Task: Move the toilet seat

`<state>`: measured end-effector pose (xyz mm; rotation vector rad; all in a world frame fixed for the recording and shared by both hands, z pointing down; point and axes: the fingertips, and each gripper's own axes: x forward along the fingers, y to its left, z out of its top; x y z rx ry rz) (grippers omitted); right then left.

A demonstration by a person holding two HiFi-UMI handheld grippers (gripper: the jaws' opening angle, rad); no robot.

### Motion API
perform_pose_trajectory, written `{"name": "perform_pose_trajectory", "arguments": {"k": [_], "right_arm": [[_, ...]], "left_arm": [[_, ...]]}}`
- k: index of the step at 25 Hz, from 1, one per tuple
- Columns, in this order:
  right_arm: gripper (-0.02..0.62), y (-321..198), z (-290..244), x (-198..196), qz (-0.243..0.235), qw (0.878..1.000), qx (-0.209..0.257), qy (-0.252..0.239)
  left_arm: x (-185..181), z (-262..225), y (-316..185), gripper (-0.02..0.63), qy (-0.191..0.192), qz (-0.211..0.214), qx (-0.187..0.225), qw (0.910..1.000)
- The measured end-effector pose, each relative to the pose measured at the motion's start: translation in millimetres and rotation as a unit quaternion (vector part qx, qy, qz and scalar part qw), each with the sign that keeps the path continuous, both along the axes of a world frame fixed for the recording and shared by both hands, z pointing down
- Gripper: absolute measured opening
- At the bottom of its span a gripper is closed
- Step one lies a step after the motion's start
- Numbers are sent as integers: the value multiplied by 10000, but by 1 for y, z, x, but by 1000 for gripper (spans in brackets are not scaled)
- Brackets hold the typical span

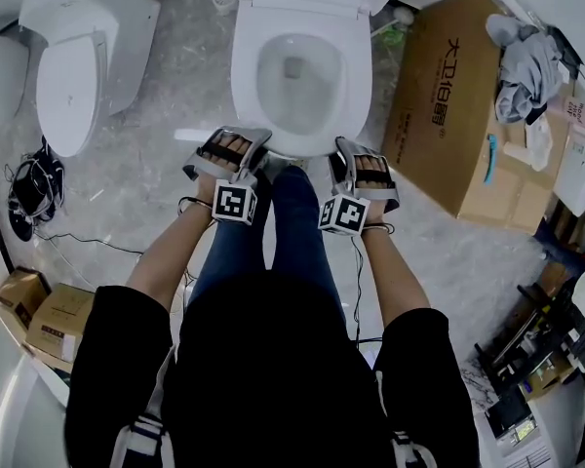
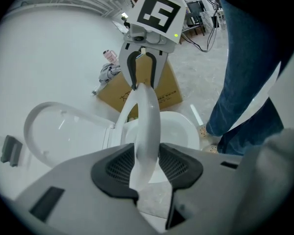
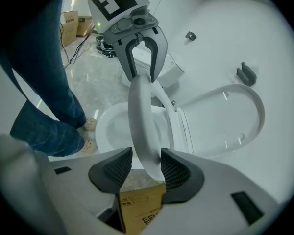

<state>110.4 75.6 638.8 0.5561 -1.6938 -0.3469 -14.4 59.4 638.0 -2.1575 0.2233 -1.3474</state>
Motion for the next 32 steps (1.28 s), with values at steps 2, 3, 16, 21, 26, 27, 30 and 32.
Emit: {"name": "perform_pose_trajectory", "arguments": {"k": [2,3,16,21,26,27,30,32], "right_arm": [[190,-6,-9,1,17,9999,117,-12],[173,-9,-13,1,32,9998,177,-15],[132,-48,-74,3,-201,9982,549,111],[126,-68,-95,4,-147,9980,609,115],[120,-84,-112,6,-188,9979,611,140],[120,-89,-115,7,-207,9977,637,135],[115,-103,-123,8,-253,9970,724,124],[115,-111,-129,8,-221,9970,735,114]], "left_arm": [[2,-12,-8,156,36,-6,105,9999],[3,-17,-11,155,43,-5,142,9999],[4,-70,-46,121,236,-367,166,9989],[6,-98,-68,114,206,-394,256,9987],[8,-115,-84,107,219,-464,292,9983],[9,-119,-88,107,228,-497,295,9981],[9,-127,-102,106,234,-619,321,9973],[9,-135,-110,104,254,-674,354,9968]]}}
